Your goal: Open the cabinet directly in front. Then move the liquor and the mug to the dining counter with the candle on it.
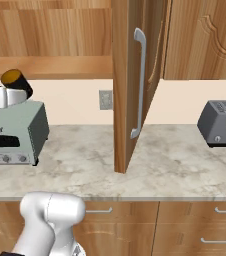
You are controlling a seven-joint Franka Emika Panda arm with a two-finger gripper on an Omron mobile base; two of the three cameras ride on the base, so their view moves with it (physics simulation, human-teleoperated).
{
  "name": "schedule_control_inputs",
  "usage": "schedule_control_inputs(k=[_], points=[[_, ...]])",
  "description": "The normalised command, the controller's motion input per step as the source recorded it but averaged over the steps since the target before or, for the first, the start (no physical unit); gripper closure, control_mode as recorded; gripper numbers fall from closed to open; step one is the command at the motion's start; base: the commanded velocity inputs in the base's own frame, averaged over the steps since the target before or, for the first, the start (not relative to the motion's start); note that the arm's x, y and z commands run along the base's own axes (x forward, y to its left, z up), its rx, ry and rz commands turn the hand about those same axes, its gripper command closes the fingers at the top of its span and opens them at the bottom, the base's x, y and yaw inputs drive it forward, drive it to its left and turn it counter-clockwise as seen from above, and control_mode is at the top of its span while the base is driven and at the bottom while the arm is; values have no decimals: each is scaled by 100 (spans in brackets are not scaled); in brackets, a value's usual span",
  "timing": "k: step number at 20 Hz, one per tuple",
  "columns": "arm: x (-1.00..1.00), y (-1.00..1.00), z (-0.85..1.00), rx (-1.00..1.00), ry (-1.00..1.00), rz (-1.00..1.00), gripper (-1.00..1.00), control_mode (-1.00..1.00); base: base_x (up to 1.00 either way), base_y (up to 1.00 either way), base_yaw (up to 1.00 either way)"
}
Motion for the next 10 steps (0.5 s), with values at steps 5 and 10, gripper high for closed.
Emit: schedule_control_inputs(k=[5,10], points=[[-46,-16,1,-1,-31,0,100,-100,0,0,0],[-20,1,-4,0,2,0,100,100,-40,0,4]])
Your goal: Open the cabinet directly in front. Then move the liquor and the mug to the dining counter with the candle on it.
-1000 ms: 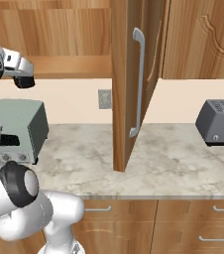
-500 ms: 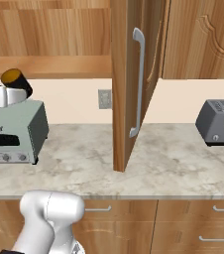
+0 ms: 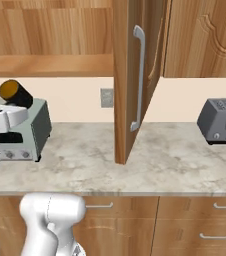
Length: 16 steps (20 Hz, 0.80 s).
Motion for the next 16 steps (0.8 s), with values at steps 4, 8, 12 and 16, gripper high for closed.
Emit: schedule_control_inputs(k=[4,8,12,16], points=[[0,0,0,0,0,0,100,100,-100,1,30],[0,0,0,0,0,0,100,100,-86,0,63],[0,0,0,0,0,0,100,100,-24,0,86],[0,0,0,0,0,0,100,100,0,4,95]])
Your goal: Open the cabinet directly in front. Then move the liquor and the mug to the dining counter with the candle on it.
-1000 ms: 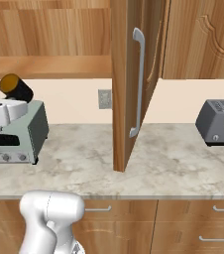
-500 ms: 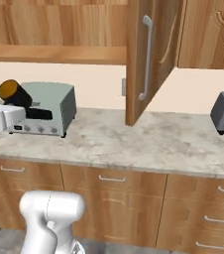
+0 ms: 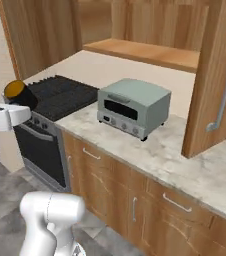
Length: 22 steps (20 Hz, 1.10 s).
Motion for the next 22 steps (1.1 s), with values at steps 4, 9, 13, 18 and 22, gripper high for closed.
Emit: schedule_control_inputs(k=[4,9,13,18,22], points=[[0,0,0,0,0,0,100,100,0,7,96],[0,0,0,0,0,0,100,100,0,9,95],[0,0,0,0,0,0,100,100,0,8,96],[0,0,0,0,0,0,100,100,0,7,97],[0,0,0,0,0,0,100,100,0,7,98]])
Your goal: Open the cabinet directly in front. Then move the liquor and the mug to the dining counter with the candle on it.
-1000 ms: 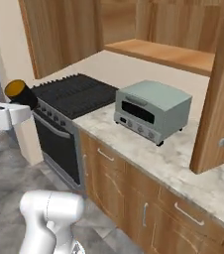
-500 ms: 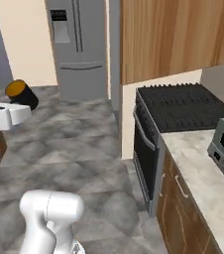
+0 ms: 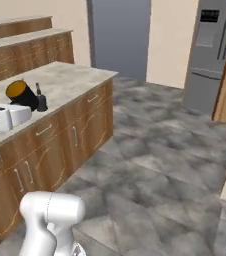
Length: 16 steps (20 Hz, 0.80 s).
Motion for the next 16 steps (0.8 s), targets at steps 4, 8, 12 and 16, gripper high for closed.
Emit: schedule_control_inputs(k=[4,8,12,16], points=[[0,0,0,0,0,0,100,100,9,3,94],[0,0,0,0,0,0,100,100,64,-12,79],[0,0,0,0,0,0,100,100,97,-60,57],[0,0,0,0,0,0,100,100,66,-99,38]])
